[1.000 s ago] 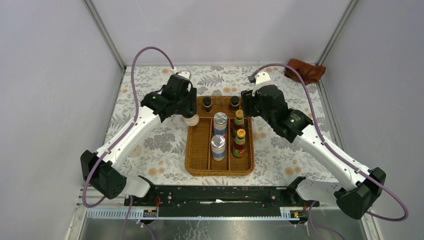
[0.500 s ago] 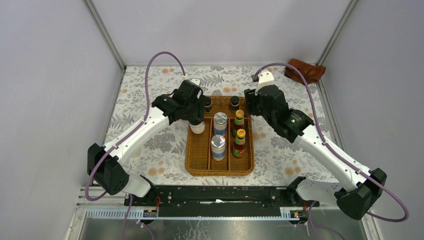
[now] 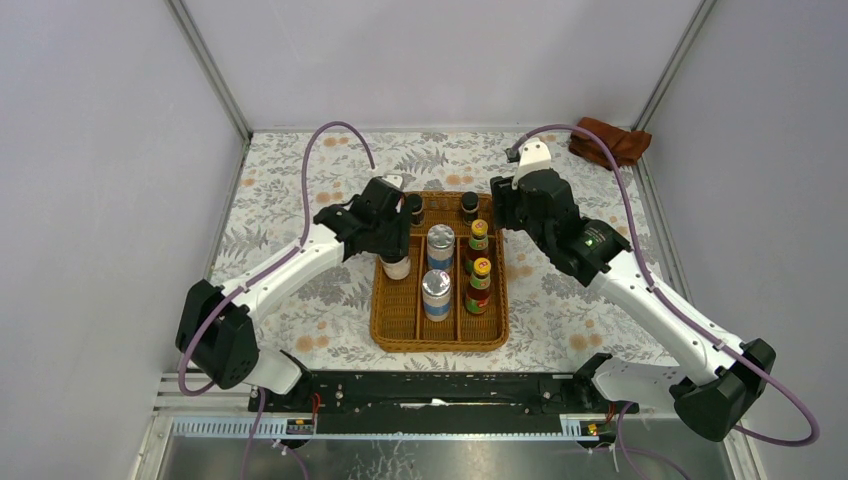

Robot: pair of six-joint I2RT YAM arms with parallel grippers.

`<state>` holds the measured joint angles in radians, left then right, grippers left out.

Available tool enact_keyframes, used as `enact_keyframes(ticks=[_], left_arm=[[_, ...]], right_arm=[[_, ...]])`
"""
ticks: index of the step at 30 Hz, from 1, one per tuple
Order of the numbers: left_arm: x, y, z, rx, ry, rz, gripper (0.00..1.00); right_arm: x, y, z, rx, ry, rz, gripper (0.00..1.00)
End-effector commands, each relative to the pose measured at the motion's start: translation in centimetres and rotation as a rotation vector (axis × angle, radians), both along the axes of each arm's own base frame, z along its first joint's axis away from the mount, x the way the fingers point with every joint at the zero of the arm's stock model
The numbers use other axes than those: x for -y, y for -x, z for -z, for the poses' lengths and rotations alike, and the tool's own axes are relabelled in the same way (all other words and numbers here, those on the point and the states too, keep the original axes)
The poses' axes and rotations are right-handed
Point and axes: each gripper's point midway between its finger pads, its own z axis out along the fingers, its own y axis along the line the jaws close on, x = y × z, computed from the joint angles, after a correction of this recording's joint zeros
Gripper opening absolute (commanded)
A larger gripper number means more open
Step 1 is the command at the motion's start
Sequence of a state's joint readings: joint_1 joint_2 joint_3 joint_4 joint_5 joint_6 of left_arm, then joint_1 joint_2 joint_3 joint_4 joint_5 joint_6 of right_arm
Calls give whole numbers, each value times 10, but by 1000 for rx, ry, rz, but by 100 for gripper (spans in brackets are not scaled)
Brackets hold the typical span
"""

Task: Organize the condiment bottles
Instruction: Place the bottle in the storage box.

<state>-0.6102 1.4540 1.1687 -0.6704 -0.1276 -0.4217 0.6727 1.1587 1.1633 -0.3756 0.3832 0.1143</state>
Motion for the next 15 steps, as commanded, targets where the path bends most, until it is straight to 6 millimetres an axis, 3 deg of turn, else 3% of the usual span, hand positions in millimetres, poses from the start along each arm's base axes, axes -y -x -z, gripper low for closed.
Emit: enact_keyframes(ticks=[1, 15], left_arm=[[16, -18, -5, 100, 53, 47, 0], [32, -31, 4, 165, 60, 160, 0]], right_arm=[[6, -2, -31, 67, -50, 34, 64], [11, 0, -33, 75, -49, 45, 64]])
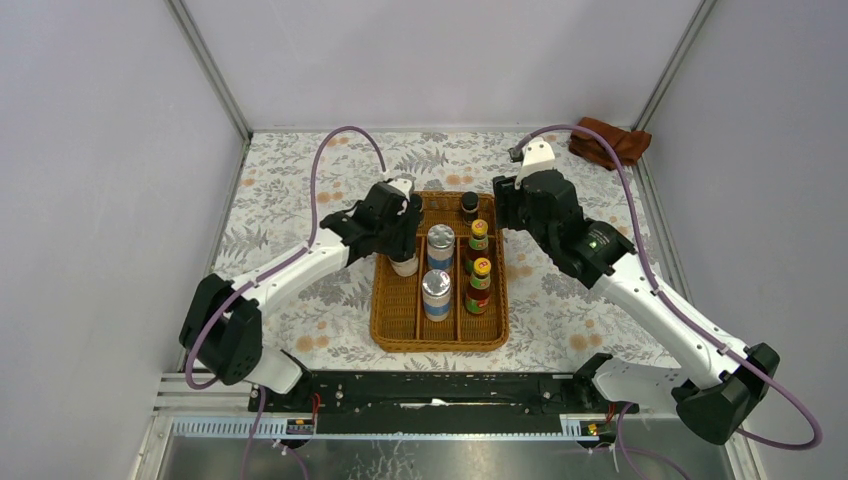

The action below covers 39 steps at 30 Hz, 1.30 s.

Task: Organize the condiment bottles
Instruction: Place the bottle in the storage box.

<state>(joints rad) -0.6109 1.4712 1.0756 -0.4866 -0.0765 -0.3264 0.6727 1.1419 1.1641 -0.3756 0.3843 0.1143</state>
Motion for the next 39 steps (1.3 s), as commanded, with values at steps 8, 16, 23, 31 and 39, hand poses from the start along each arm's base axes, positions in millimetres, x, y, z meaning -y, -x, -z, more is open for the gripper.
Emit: enact_keyframes(ticks=[8, 16, 23, 31, 39], left_arm=[[18, -23, -8, 94, 6, 64, 0], [9, -21, -1, 73, -57, 57, 0], [2, -22, -6, 80, -95, 46, 0], [1, -24, -12, 85, -117, 38, 0], [4, -19, -4, 56, -114, 52, 0]], right_arm=[[9, -3, -25, 63, -33, 42, 64], [6, -4, -22, 55, -33, 35, 64], [3, -4, -19, 47, -43, 30, 64], [4, -3, -16, 43, -53, 34, 64], [5, -2, -15, 40, -52, 36, 64]])
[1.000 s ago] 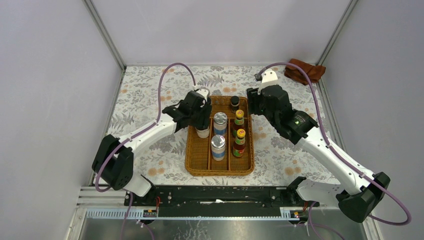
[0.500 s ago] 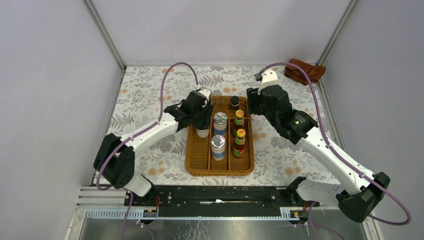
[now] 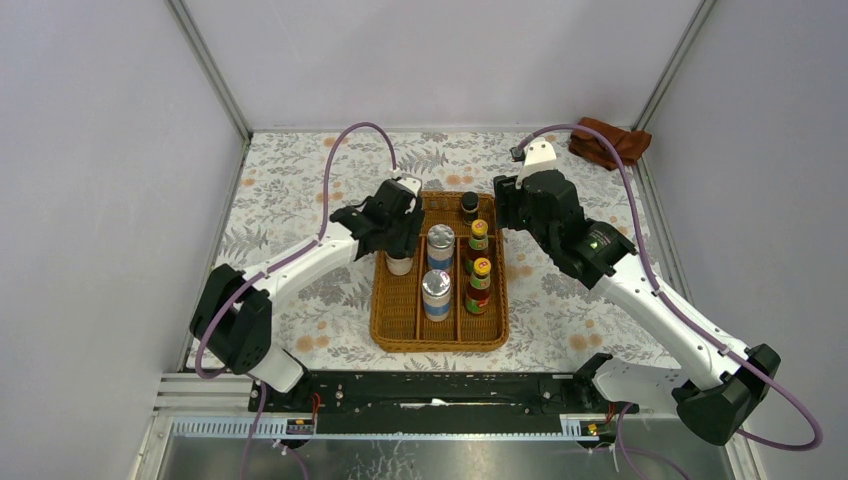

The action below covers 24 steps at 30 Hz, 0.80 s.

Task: Organize the condiment bottles
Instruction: Place the bottle in the storage box.

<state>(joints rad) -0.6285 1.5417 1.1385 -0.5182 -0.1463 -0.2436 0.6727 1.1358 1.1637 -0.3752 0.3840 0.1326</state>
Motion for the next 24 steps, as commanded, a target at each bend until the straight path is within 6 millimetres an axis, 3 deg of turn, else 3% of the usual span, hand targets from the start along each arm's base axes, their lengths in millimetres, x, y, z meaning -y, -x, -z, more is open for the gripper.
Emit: enact_keyframes(ticks=[1, 23, 24], left_arm=[[6, -6, -8, 29, 0, 16, 0], [15, -3, -1, -4, 25, 29, 0], [15, -3, 0, -5, 23, 26, 5]], right_arm=[[5, -3, -13, 40, -32, 29, 64], [8, 0, -9, 37, -23, 31, 64], [8, 0, -9, 37, -23, 30, 64]])
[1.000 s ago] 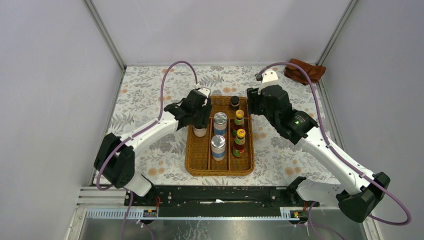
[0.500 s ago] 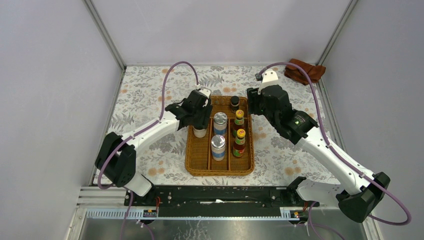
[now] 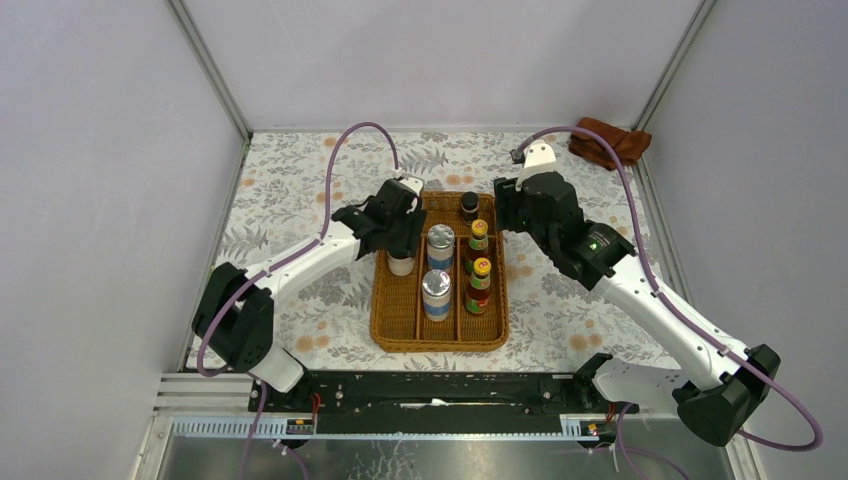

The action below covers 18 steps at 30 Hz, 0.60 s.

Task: Organize the condiment bottles
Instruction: Place the bottle in the storage box.

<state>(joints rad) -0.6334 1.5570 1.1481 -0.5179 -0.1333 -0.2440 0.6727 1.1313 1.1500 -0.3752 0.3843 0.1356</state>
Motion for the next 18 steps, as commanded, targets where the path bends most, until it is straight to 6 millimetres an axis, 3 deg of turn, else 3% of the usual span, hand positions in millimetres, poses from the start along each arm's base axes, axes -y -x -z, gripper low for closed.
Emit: enact_keyframes(ticks=[1, 6, 12, 18], left_arm=[[9, -3, -2, 5, 17, 11, 12], [6, -3, -2, 10, 10, -7, 38], [3, -4, -7, 26, 10, -22, 62], [4, -3, -9, 30, 15, -25, 76]], right_arm=[[7, -2, -14, 45, -26, 29, 64], [7, -1, -14, 45, -24, 29, 64], [7, 0, -14, 44, -26, 27, 64], [9, 1, -13, 42, -25, 27, 64]])
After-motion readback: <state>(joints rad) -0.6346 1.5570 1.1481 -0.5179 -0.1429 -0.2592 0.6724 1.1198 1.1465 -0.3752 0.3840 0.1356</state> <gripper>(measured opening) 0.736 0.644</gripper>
